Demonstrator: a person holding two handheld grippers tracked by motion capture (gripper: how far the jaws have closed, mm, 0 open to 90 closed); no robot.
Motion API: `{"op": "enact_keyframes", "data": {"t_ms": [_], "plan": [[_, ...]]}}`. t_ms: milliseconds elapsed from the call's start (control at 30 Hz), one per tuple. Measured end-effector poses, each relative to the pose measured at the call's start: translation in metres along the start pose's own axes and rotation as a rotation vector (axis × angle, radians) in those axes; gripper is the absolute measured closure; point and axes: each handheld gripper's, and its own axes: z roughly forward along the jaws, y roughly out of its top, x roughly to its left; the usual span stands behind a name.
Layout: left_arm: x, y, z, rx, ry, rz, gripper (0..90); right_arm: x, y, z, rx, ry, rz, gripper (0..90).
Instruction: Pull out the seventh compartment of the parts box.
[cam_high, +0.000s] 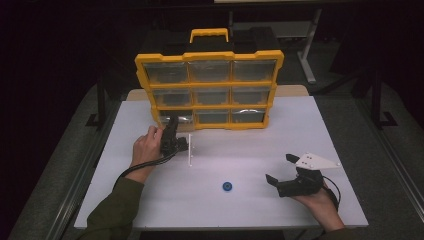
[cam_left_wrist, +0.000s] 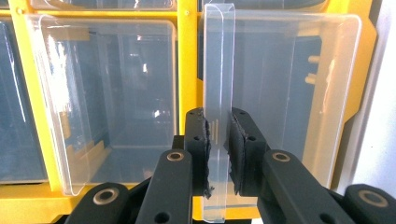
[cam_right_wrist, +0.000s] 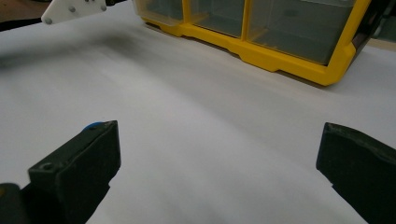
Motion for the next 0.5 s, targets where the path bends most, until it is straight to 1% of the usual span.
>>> {"op": "enact_keyframes", "data": {"t_ms": [233, 500], "plan": [[0.0005, -0.0002, -0.0033, 0.003, -0.003, 0.007, 78.9, -0.0001, 0.0000, -0.0002, -0.002, -0.001, 0.004, 0.0], [-0.0001, 0.0005, -0.0077, -0.001, -0.003, -0.001, 78.9, -0.0006, -0.0003, -0.0004, -0.002, -0.002, 0.001, 0.0]]}}
